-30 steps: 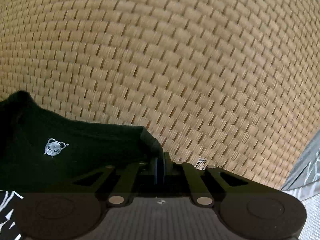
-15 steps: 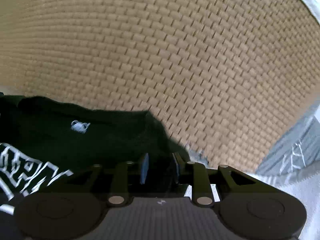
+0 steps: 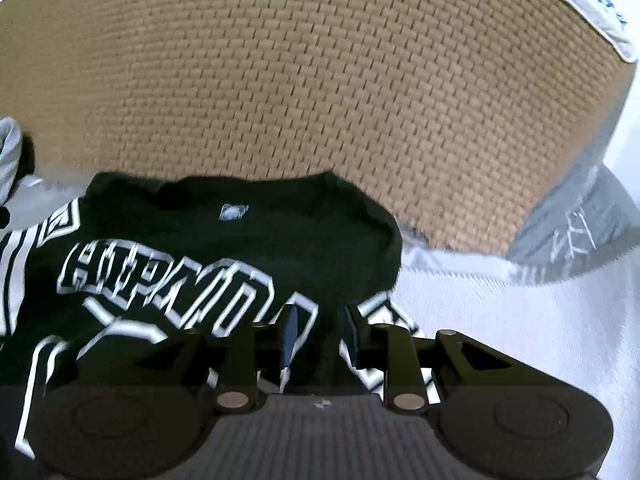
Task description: Fold clothes
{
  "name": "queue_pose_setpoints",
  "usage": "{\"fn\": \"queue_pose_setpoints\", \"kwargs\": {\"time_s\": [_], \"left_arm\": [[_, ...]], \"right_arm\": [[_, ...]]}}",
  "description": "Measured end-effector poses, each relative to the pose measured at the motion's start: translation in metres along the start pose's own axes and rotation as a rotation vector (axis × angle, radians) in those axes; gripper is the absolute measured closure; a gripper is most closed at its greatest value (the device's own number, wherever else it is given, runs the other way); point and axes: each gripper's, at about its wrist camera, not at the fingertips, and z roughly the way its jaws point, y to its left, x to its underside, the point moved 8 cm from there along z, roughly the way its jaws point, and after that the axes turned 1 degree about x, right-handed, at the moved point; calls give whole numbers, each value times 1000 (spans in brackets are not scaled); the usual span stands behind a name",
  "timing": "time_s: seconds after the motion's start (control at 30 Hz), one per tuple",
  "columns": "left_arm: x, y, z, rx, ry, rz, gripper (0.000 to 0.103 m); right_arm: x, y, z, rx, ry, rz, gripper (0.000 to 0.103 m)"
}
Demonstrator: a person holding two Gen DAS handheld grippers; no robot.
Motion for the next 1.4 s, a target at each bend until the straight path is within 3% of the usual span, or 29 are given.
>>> {"fn": "queue_pose_setpoints", "kwargs": {"time_s": [0.13, 0.3, 0.47, 0.6, 0.73, 0.87, 0.93, 0.97, 1.1, 1.4], "left_arm": [[33, -12, -25, 21, 17, -2, 69], [77, -24, -37, 24, 43, -10, 69], [114, -24, -39, -14, 17, -24, 65], [153, -19, -38, -113, 40, -28, 66], [183, -11, -38, -141, 24, -31, 64], [191, -17, -40, -161, -100, 8, 52], [193, -18, -40, -162, -131, 13, 49], [193, -17, -40, -152, -139, 6, 48], [195, -16, -42, -151, -196, -3, 48], [195, -19, -34, -214, -222, 25, 46]], "right_arm": [[27, 3, -20, -58, 3, 35, 74], [62, 11, -35, -67, -3, 26, 74], [90, 23, -57, -55, -118, 26, 72], [126, 36, -60, -106, -118, 75, 72], [155, 48, -58, -115, -155, 114, 70], [162, 55, -65, -54, -249, 88, 64], [166, 62, -68, -59, -295, 82, 48], [169, 66, -68, -57, -307, 59, 46], [169, 73, -66, 2, -334, 18, 44], [167, 71, -52, -40, -300, 65, 43]]}}
